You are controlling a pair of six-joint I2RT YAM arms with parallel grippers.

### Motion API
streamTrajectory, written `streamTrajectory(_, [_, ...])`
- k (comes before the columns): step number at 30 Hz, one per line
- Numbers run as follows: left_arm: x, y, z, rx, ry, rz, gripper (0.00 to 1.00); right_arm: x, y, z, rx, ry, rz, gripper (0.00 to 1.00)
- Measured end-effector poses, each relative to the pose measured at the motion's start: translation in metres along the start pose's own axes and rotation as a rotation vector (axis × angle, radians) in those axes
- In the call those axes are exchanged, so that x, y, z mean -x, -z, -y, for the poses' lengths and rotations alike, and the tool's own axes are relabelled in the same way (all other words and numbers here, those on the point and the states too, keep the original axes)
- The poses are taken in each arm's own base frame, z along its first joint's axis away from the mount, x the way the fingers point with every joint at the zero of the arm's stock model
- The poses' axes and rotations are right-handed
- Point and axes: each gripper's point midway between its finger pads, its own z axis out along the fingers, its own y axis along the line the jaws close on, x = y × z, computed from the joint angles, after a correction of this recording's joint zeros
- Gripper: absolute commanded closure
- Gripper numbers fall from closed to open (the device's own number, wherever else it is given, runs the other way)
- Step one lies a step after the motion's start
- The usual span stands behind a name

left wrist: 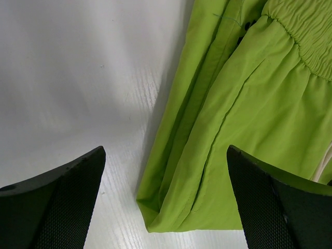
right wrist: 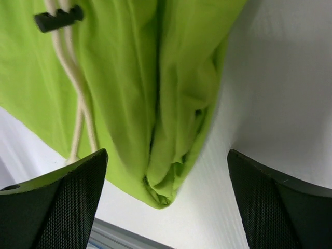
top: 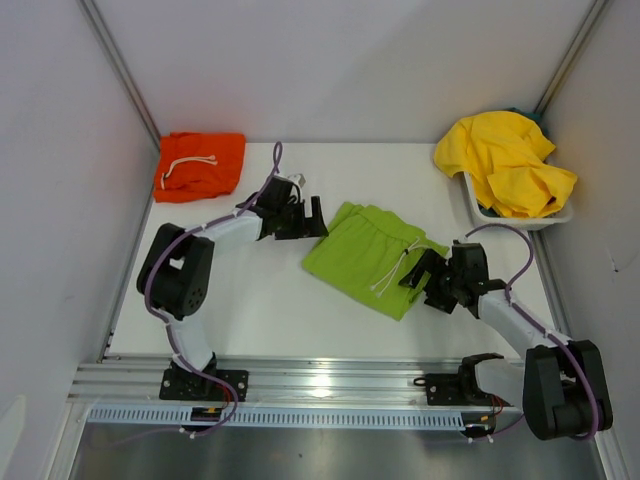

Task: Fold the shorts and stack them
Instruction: Neatly place the folded shorts to the corner

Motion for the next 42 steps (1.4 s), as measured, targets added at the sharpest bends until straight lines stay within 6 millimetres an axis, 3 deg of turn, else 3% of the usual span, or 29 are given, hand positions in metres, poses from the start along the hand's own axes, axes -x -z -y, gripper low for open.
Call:
streamTrajectory(10, [-0.005,-0.010,0.013,-0.094,-0.001,-0.026,0.01,0.012,-0.016,-0.019,0.094,-0.040,0.032,0.01])
streamTrajectory(18, [0.003,-0.019,0.019,-0.117,0.011,-0.033,0.01,0.021,-0.024,-0.016,0.107,-0.083,0.065,0.30])
streamTrajectory(32, [0.020,-0.056,0.015,-0.084,0.050,-0.048,0.02,0.029,-0.035,-0.010,0.091,-0.103,0.062,0.50])
streamTrajectory(38, [0.025,-0.064,0.025,-0.137,0.055,-0.039,0.09,0.034,-0.041,-0.013,0.085,-0.098,0.054,0.51])
streamTrajectory(41, [0.024,-0.067,0.028,-0.153,0.053,-0.041,0.21,0.036,-0.042,-0.012,0.081,-0.087,0.053,0.61])
streamTrajectory(42, [0.023,-0.068,0.028,-0.156,0.053,-0.044,0.30,0.036,-0.043,-0.012,0.077,-0.088,0.053,0.64])
